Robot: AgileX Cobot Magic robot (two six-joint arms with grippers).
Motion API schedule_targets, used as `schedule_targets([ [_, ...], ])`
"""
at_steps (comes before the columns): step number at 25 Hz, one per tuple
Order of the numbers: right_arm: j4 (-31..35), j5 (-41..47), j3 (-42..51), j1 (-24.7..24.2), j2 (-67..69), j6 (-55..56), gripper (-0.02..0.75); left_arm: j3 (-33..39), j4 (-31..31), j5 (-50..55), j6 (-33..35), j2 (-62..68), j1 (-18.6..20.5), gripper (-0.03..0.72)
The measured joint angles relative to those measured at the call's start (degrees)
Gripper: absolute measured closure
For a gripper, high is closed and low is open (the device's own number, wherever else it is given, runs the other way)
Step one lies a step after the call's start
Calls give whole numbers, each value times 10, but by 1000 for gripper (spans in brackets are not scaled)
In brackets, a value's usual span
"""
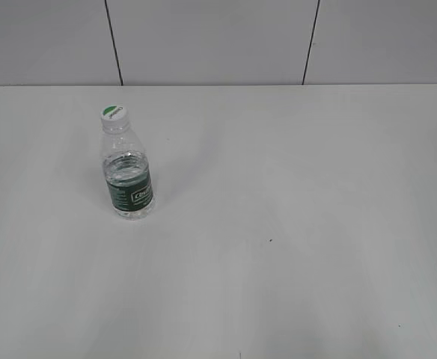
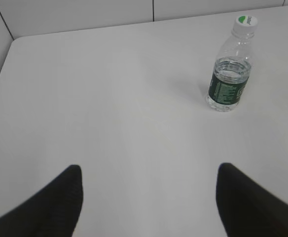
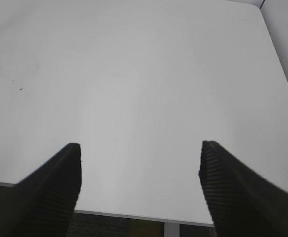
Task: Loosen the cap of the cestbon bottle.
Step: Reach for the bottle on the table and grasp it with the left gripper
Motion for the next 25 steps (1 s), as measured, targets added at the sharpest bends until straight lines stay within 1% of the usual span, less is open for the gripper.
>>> schedule_targets([
  [11, 0, 0, 0, 0, 0, 0, 169, 0, -1, -1, 0, 0, 0, 182],
  [14, 0, 0, 0, 0, 0, 0, 169, -11, -1, -14, 0, 0, 0, 182],
  [17, 0, 0, 0, 0, 0, 0, 169, -41, -3, -66, 0, 0, 0, 182],
  [20, 0, 0, 0, 0, 0, 0, 169, -70, -3, -142, 0, 9, 0, 182],
  [25, 0, 0, 0, 0, 0, 0, 169, -98, -8, -262, 0, 86, 0, 182],
])
